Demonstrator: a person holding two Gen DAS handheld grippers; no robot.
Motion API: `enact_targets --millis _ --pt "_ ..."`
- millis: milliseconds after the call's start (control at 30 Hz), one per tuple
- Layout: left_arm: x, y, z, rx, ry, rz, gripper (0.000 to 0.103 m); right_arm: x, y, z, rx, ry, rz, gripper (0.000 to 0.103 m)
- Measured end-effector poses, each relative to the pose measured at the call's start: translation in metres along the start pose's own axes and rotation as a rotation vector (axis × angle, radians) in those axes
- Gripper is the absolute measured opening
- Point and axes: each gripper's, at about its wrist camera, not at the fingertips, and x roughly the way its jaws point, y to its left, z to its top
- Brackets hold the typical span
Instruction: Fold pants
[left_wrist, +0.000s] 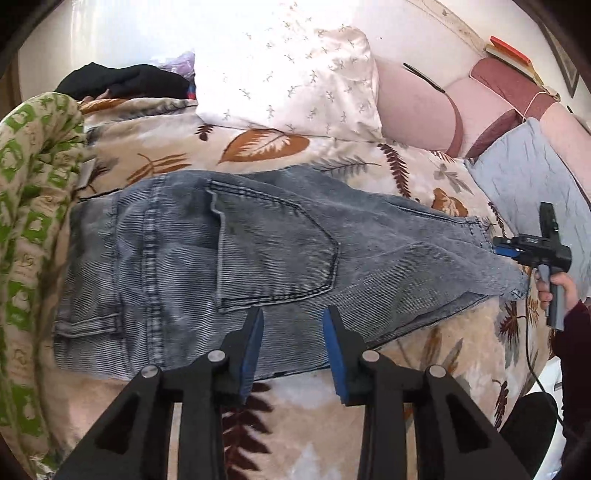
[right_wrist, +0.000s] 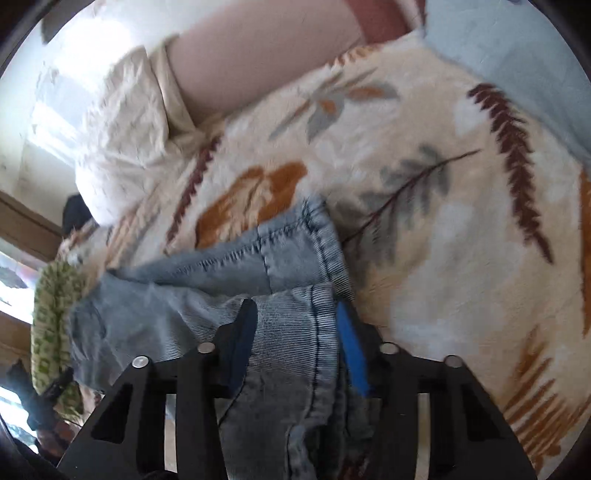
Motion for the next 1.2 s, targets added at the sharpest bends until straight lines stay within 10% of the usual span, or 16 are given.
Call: enact_targets --millis 200,367,733,933,967,1200 --pt "0.013 -0.002 0.003 0.011 0.027 0.002 0.036 0.012 0.009 0.001 -0.040 0.049 -0.125 0.016" --pt "0.025 0.005 -0.001 -0.010 0.051 0.008 0.036 -0.004 0.014 0.003 -0.073 0.017 -0.144 0.014" --pt "0.027 0.012 -0.002 -0.028 0.044 0.028 0.036 -0.018 0.039 0.057 -0.049 -0.213 -0.068 0.014" --pt "0.029 0.010 -0.005 -0.016 0.036 0.052 0.036 0.041 0.003 0.057 0.026 -0.101 -0.152 0.021" --pt "0.030 0.010 -0.006 -0.013 0.040 0.059 0.036 0.038 -0.001 0.053 0.043 -0.126 -0.151 0.037" --pt "0.021 0.011 -0.009 -0.038 0.019 0.075 0.036 -0.025 0.009 0.020 0.043 -0.186 -0.047 0.038"
